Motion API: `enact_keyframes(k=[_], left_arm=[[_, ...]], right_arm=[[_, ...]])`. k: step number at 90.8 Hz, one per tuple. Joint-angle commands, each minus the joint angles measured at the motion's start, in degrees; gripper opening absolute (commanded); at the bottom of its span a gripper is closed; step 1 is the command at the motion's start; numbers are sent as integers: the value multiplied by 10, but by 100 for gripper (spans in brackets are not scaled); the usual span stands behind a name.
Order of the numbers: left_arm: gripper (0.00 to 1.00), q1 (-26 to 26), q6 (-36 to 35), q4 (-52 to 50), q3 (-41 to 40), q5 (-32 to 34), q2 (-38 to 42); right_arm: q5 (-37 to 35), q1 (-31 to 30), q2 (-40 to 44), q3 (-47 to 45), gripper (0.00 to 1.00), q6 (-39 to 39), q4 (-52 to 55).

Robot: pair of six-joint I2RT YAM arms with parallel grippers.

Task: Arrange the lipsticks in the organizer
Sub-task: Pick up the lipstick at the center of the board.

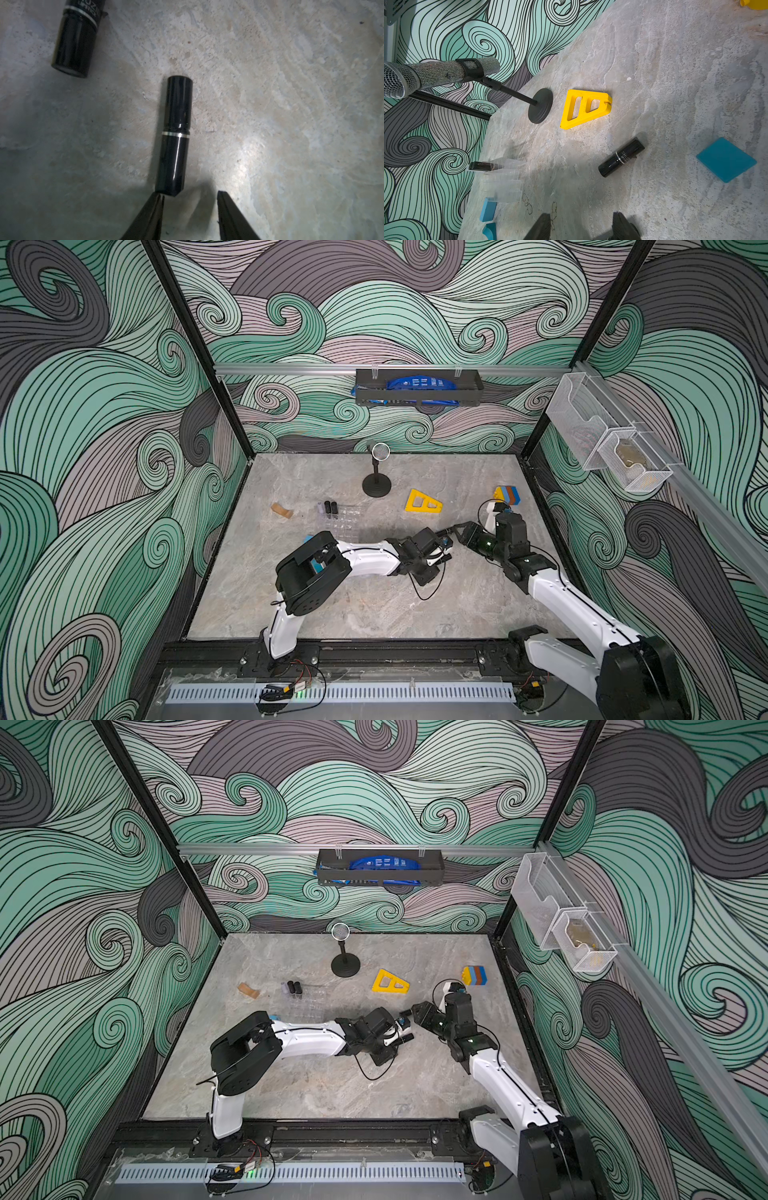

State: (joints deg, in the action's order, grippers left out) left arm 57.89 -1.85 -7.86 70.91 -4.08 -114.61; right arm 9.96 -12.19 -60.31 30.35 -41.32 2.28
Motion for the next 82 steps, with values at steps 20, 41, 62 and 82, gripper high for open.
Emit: enact_keyframes(k=[20,41,62,82], left_arm=[[36,11,-15,-11,38,31,-47],[53,12,-6,-42,38,72,-20],[58,3,-37,-50,55,68,-15],[56,-2,-47,-35,93,-12,-65]], right_arm=[[16,1,-4,4,52,6,-7],[8,1,-5,2,52,14,-7],[11,2,-9,9,52,20,-2],[14,6,-8,18,52,24,12]])
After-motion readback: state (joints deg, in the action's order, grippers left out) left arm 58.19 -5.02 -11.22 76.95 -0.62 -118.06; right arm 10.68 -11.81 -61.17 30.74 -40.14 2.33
